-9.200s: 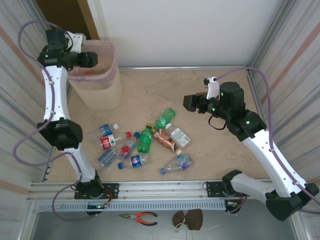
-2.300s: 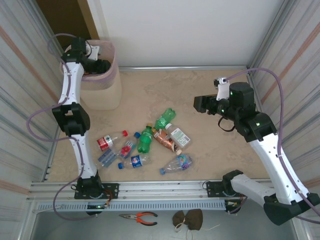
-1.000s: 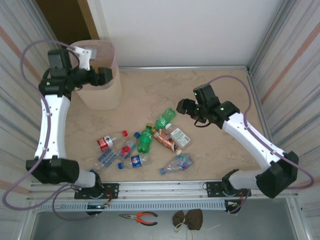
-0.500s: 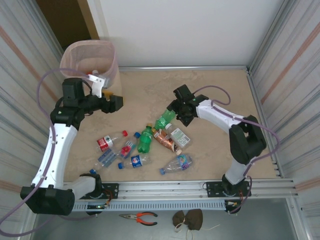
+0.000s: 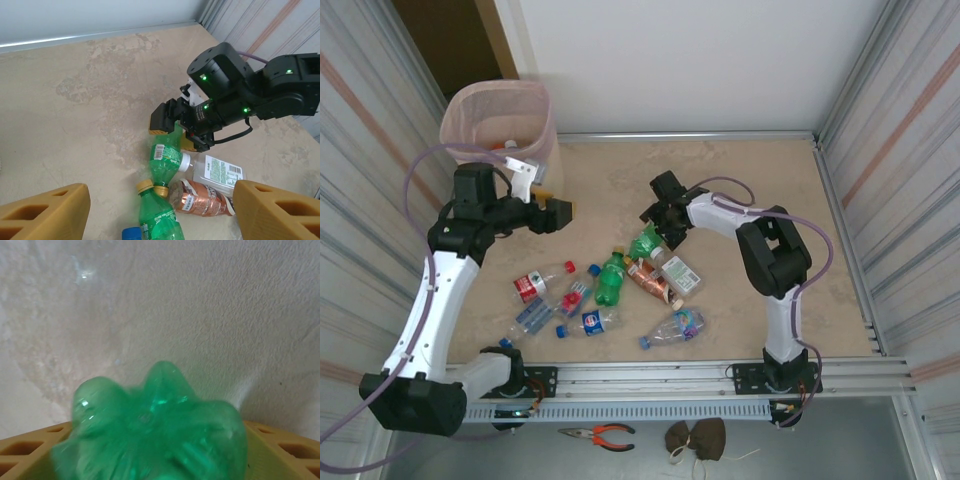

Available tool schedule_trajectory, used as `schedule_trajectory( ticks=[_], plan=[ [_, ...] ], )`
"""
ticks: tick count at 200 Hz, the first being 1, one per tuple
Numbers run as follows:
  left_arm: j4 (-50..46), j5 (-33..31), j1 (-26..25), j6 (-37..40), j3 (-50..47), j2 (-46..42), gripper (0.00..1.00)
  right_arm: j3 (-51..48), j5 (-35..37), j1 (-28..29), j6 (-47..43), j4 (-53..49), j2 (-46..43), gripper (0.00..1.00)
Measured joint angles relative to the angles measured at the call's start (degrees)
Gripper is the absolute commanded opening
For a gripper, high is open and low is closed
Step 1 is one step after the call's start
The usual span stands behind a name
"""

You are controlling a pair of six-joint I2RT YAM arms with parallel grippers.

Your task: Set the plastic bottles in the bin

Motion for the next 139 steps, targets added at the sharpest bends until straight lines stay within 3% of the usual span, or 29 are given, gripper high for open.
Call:
schedule_trajectory(
  ticks=[58,139],
  plan=[
    [-0.44,-0.61,0.0,0.13,0.02,-0.09,0.75,0.42,-1.03,-0.94,0.42,1.53,0.79,0.63],
    [1.62,1.2,0.0,-2.47,-0.26,-0.59,0.72,-0.39,1.27,-2.08,-2.93,4.26,-4.66,0.59]
  ],
)
